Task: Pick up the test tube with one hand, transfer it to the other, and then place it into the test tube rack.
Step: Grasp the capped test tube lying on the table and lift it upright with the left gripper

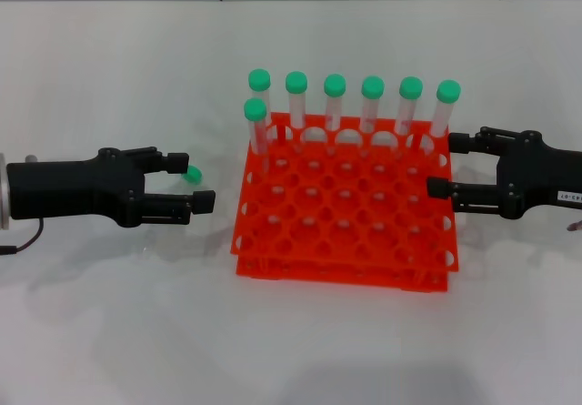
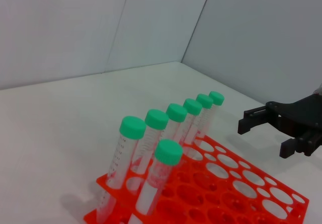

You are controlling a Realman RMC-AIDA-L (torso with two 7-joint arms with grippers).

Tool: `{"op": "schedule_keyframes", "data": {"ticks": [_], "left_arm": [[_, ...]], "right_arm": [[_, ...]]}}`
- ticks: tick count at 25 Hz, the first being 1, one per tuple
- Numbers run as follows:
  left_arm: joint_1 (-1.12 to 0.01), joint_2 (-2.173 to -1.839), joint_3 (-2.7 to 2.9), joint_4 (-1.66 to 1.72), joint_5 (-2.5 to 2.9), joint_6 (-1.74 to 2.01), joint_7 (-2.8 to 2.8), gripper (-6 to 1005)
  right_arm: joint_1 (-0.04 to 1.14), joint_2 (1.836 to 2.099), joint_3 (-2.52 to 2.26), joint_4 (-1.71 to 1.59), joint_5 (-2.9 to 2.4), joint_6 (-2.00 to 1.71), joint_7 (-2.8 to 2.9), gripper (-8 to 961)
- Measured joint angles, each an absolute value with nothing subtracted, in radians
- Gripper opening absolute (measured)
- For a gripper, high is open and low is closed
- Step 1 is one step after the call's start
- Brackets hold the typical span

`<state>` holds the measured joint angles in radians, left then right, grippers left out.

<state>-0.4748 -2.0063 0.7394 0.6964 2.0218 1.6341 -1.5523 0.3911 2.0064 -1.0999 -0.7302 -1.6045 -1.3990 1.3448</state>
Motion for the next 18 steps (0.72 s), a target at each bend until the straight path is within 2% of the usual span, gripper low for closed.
{"op": "schedule_keyframes", "data": {"ticks": [18], "left_arm": [[-0.474,-2.006,0.739,0.697,2.022,1.637,-1.553,887]], "right_arm": [[0.391,2.006,-1.1,-0.73,-1.604,-1.399,1.345,790]]}}
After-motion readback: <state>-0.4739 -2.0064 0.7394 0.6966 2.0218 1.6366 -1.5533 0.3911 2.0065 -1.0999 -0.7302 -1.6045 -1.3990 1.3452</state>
